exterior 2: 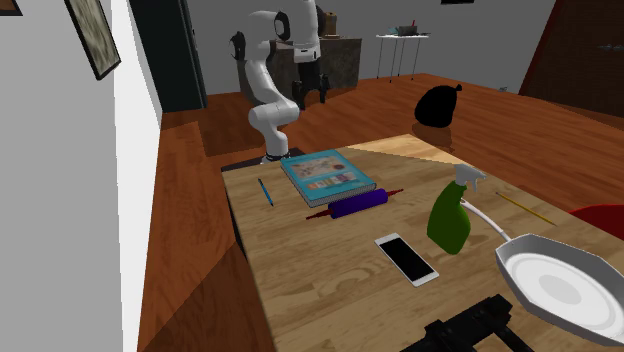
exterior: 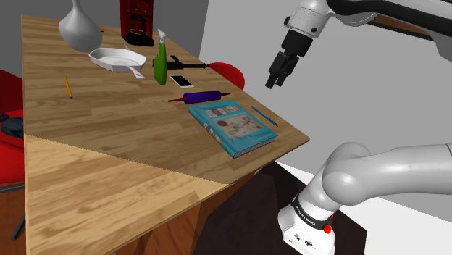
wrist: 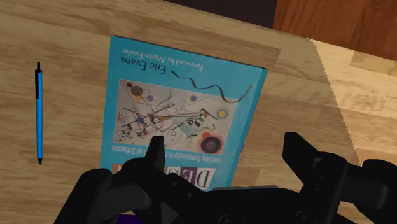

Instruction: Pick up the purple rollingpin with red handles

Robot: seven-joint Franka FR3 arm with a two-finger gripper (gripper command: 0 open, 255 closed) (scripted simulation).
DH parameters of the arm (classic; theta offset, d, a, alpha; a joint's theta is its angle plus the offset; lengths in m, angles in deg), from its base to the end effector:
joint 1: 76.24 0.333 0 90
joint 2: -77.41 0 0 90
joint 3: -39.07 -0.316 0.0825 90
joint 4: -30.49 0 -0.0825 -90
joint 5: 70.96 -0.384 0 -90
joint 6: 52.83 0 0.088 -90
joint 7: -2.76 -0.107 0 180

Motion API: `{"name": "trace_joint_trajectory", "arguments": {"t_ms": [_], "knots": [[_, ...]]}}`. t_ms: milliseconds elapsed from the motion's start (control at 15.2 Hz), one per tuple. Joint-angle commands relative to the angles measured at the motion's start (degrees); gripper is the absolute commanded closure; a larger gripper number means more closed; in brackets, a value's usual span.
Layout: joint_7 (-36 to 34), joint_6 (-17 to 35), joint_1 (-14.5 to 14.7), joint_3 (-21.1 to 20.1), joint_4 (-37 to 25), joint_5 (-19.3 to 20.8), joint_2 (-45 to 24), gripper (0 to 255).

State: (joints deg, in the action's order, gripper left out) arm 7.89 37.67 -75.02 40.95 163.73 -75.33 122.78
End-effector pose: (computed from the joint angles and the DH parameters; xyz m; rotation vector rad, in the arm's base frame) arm 0.3066 0.0011 0.6079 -3.0402 -0.1343 -0.0763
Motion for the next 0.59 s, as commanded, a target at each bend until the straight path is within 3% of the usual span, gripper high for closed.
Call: {"name": "trace_joint_trajectory", "arguments": {"t_ms": [0, 528], "knots": [[0.0, 0.0, 0.0, 0.0, 0.0, 0.0, 0.0, 0], [23.4, 7.6, 4.3, 9.3, -5.1, 4.6, -15.4, 0]]}}
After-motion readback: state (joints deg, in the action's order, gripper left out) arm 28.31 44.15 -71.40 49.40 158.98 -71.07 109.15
